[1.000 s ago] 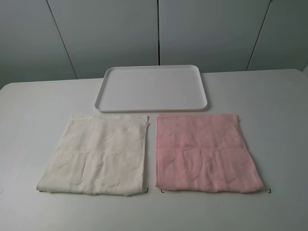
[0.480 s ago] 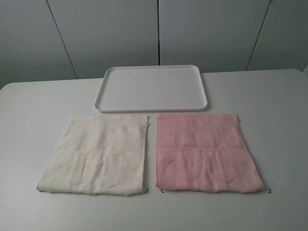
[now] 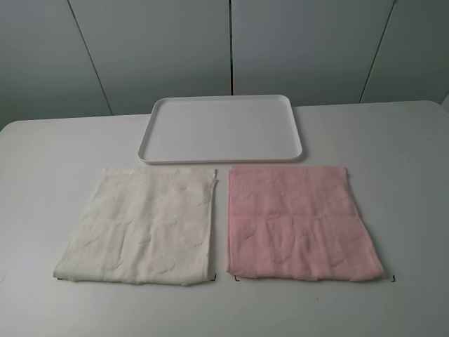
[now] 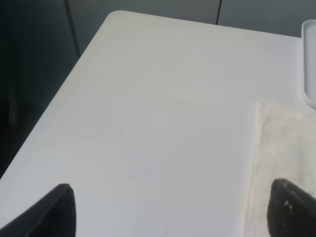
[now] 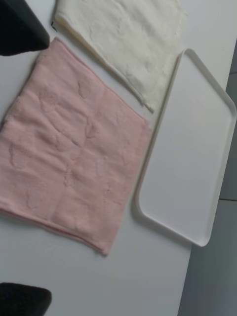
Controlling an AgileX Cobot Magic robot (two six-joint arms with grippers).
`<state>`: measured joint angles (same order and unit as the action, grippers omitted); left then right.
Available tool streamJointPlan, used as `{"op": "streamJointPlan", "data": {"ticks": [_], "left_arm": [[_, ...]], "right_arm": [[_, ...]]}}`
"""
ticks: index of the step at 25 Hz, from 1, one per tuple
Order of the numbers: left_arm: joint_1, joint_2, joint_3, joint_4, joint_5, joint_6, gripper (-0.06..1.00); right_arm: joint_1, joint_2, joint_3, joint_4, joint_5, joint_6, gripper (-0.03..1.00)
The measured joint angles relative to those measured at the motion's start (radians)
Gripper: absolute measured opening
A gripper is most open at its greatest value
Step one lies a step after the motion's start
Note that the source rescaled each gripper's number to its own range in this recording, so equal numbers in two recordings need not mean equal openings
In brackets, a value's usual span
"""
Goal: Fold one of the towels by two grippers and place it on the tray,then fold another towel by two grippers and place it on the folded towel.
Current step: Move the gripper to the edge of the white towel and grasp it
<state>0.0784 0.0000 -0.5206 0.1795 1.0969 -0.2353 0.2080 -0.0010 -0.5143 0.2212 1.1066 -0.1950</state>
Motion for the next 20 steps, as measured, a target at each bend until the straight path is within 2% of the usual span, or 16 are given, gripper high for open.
{"op": "streamJointPlan", "data": {"ticks": [20], "left_arm": [[0.000, 0.000, 0.000, 0.000, 0.000, 0.000, 0.99]], "right_arm": [[0.000, 0.000, 0.000, 0.000, 0.000, 0.000, 1.00]]}}
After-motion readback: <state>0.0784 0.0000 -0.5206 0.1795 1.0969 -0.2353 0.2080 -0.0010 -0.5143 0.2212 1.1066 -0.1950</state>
